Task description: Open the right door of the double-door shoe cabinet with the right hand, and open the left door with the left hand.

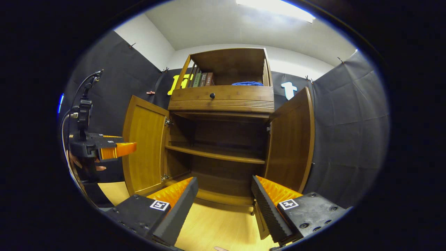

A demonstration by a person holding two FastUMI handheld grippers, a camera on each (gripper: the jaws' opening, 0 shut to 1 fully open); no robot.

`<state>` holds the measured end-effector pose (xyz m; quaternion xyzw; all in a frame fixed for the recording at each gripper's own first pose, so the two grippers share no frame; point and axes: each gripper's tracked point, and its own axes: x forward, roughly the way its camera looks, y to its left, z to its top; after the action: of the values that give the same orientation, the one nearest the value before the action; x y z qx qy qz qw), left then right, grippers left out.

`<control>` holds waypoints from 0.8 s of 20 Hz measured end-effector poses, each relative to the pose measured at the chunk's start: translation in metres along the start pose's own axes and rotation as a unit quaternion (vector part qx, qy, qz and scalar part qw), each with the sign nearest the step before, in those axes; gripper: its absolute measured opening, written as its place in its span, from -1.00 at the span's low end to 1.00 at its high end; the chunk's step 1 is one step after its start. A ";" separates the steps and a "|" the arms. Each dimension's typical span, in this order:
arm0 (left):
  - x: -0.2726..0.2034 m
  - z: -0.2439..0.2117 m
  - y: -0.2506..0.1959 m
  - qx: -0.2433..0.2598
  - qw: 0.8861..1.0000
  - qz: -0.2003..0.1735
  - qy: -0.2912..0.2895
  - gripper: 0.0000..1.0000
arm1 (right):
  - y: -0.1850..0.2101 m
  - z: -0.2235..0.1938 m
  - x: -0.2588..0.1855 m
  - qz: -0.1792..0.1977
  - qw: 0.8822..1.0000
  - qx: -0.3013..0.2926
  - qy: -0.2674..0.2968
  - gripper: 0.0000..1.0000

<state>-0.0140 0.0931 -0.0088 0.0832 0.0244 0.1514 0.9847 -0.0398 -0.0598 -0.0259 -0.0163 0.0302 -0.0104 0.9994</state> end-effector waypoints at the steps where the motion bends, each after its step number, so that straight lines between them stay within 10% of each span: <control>1: -0.001 0.006 -0.007 0.004 1.000 -0.003 -0.009 0.82 | -0.001 0.002 0.000 -0.003 1.000 0.003 -0.002 0.95; 16: 0.000 -0.002 -0.050 -0.024 0.998 -0.058 -0.009 0.84 | -0.008 -0.002 0.004 -0.010 1.000 0.003 0.006 0.95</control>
<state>0.0010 0.0464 -0.0193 0.0592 0.0165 0.0942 0.9937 -0.0360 -0.0683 -0.0281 -0.0131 0.0357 -0.0206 0.9991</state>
